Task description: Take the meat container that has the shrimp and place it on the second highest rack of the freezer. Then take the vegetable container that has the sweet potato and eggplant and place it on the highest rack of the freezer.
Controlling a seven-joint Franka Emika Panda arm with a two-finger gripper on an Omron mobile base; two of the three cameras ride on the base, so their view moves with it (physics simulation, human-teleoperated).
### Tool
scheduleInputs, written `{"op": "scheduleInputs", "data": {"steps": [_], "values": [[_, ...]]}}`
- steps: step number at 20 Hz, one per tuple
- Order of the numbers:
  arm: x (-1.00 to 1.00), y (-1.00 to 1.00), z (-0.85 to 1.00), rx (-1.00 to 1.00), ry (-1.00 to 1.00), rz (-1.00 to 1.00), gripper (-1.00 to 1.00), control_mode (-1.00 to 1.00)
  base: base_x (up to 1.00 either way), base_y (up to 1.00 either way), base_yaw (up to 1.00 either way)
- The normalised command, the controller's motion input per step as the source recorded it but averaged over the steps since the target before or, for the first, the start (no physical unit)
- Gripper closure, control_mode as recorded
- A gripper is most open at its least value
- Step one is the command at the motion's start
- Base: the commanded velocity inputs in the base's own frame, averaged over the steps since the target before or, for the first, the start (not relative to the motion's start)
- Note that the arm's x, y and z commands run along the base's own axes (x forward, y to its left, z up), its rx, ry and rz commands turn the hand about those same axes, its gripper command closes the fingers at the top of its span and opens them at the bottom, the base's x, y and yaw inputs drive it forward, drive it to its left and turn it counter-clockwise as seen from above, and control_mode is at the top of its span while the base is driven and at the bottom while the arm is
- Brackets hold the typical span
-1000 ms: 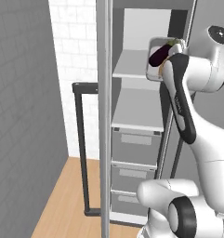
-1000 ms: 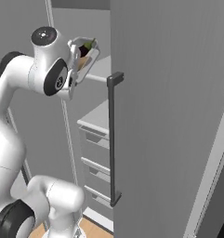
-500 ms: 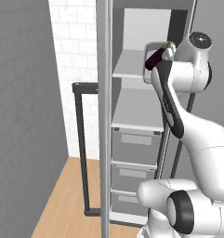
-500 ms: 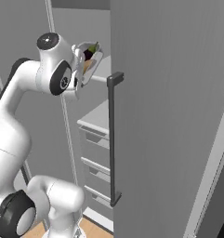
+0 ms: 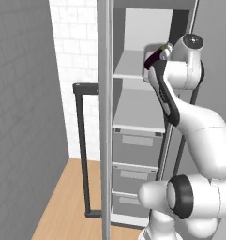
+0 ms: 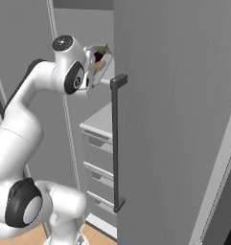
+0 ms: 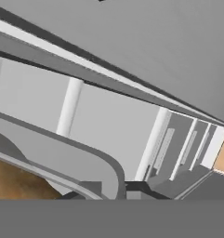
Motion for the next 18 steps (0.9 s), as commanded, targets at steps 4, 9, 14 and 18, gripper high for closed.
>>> {"op": "scheduleInputs", "data": {"steps": [4, 9, 14, 18], "values": [[0.66, 0.00, 0.00, 0.00, 0.12, 0.00, 1.00, -1.00, 0.00, 0.00, 0.00], [0.48, -0.02, 0.00, 0.00, 0.05, 0.00, 1.00, -1.00, 0.00, 0.00, 0.00], [0.52, -0.03, -0.04, 0.00, 0.00, 0.00, 1.00, -1.00, 0.00, 0.00, 0.00], [0.38, -0.15, -0.20, 0.00, 0.00, 0.00, 1.00, -1.00, 0.00, 0.00, 0.00]]}}
